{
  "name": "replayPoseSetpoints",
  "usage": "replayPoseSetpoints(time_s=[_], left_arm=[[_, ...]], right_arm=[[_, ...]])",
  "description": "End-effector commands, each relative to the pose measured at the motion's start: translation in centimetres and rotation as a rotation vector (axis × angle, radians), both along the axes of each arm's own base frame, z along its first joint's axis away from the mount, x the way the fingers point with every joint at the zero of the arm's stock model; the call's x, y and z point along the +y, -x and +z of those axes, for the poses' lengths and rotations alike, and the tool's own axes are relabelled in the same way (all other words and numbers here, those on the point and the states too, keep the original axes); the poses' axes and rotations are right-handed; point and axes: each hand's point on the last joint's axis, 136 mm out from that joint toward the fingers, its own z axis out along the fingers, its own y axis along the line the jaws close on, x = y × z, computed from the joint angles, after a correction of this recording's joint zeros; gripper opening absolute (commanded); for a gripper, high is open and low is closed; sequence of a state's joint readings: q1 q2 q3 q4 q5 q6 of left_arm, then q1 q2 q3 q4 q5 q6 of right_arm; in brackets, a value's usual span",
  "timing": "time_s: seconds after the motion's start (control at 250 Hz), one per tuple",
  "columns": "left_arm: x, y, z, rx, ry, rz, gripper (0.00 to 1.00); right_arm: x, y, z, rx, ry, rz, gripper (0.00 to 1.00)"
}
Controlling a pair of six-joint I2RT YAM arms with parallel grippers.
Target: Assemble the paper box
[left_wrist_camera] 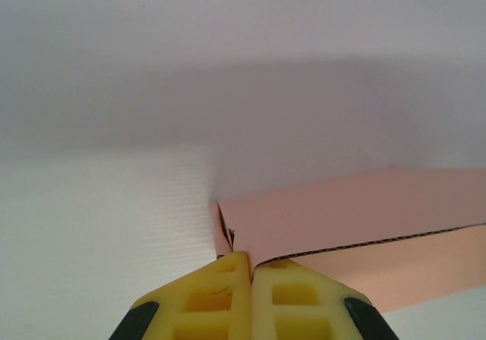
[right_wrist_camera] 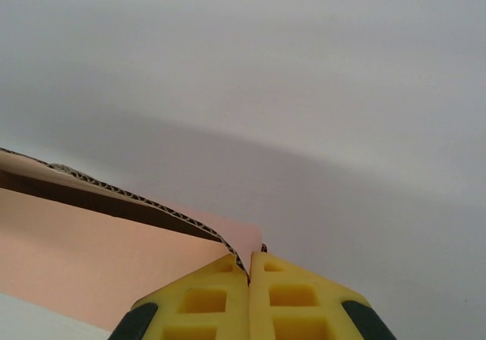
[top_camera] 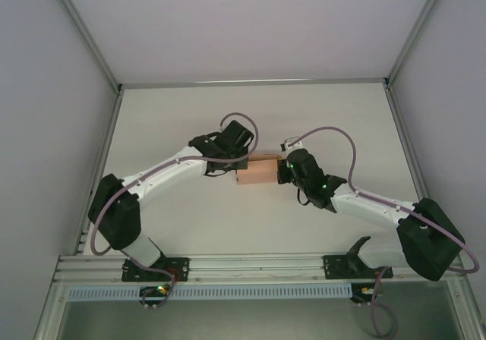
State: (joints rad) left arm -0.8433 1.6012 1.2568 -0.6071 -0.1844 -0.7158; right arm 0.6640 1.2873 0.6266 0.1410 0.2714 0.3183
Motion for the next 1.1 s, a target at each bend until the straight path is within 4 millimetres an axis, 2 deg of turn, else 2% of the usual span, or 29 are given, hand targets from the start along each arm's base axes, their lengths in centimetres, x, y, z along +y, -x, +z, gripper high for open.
replayPoseSetpoints(time_s=[0.0,0.248,0.363,0.419,0.503,0.635,0.799,0.899,0.986,1.098], left_arm=[[1.4,1.1,-2.4,0.053,-0.028,0.084,0.00],[3.3,2.4,-3.8,0.022,-0.201,0.012,0.00],[3.0,3.1,-4.8,0.029,-0.174,-0.011,0.00],[3.5,3.6,-5.4,0.034,-0.178,-0.005,0.00],[4.5,4.3,-6.4,0.037,-0.179,0.011,0.00],[4.3,5.8,-8.2,0.053,-0.119,-0.018,0.00],[4.9,7.2,-10.3,0.079,-0.139,-0.002,0.00],[5.6,7.8,-10.9,0.097,-0.183,0.011,0.00],[5.6,8.2,-10.8,0.098,-0.200,0.005,0.00],[6.1,7.9,-8.8,0.069,-0.257,-0.006,0.00]], right_arm=[[-2.8,3.0,-5.4,0.175,0.142,-0.039,0.00],[-2.6,3.2,-5.7,0.153,0.140,-0.007,0.00],[-2.4,3.3,-5.8,0.137,0.132,0.016,0.00],[-2.3,3.4,-5.9,0.125,0.127,0.027,0.00],[-2.1,3.9,-6.5,0.126,0.121,0.063,0.00],[-2.5,4.9,-7.9,0.157,0.112,0.055,0.00],[-2.8,5.6,-9.0,0.193,0.127,0.057,0.00],[-2.4,5.6,-8.7,0.197,0.114,0.066,0.02],[-2.2,5.2,-7.4,0.176,0.097,0.058,0.04],[-1.6,4.5,-5.0,0.139,0.083,0.069,0.03]])
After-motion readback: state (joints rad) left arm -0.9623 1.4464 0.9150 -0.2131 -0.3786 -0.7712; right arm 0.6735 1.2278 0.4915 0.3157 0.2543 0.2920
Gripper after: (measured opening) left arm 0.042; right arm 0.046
